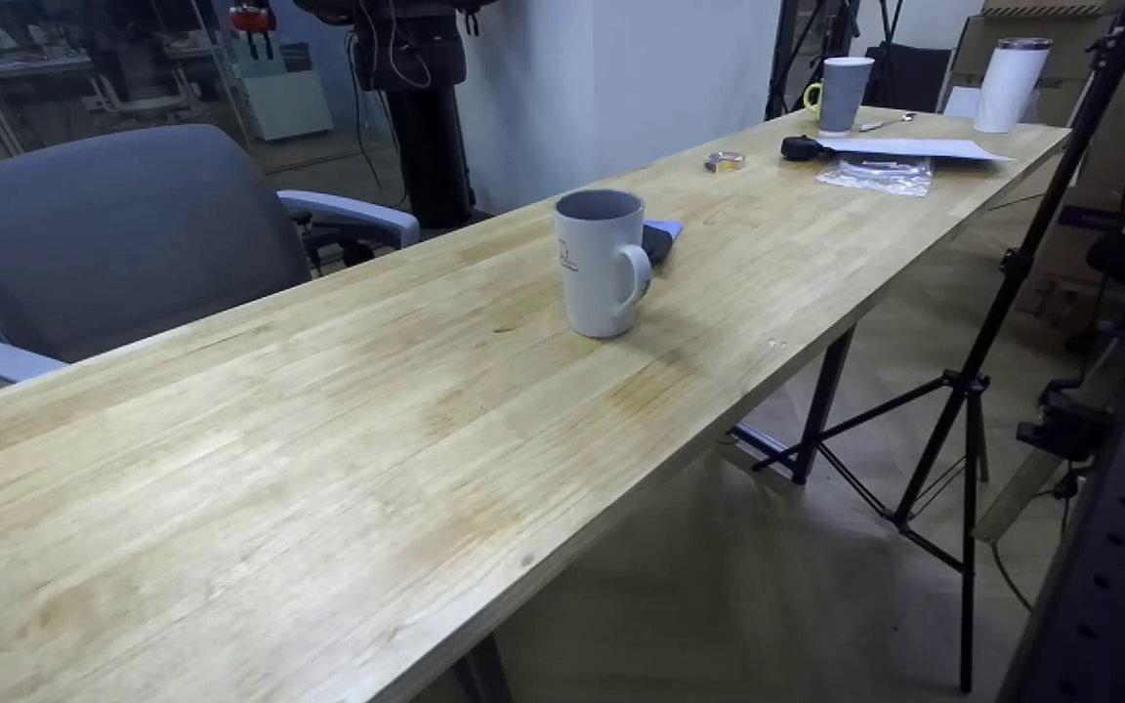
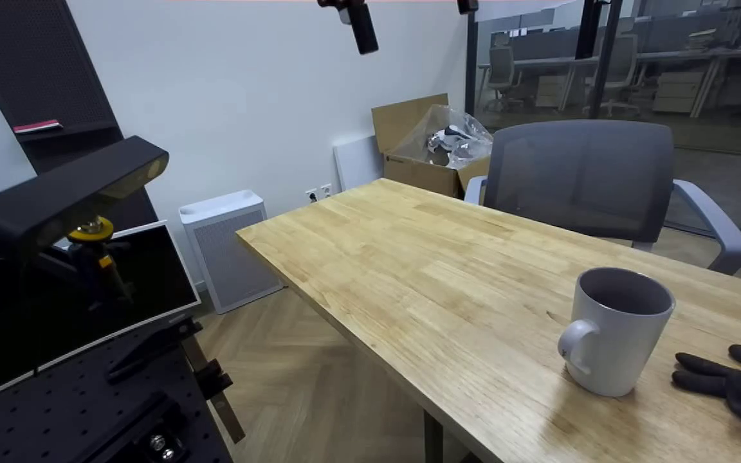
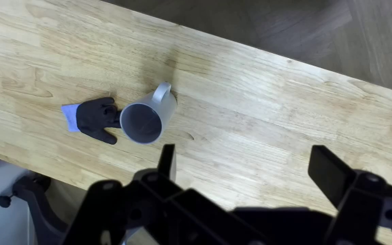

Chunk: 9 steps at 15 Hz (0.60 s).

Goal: Move the cup slightly to the left

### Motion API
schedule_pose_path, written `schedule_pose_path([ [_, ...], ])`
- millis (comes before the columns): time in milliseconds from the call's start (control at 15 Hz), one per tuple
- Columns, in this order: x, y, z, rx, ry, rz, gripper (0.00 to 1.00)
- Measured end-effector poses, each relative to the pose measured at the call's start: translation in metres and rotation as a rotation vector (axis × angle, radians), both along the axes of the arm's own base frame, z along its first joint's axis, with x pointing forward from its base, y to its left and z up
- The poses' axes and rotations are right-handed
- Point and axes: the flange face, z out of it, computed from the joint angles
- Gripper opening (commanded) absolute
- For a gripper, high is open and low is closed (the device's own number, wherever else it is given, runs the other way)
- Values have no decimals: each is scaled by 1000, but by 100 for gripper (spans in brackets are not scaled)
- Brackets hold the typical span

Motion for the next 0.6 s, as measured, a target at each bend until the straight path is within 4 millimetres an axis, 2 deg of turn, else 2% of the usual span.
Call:
schedule_pose_path([
  [333,1,-5,0,58,10,23,100],
  [467,4,-21,1,130,18,42,100],
  [600,6,-47,1,197,24,48,100],
])
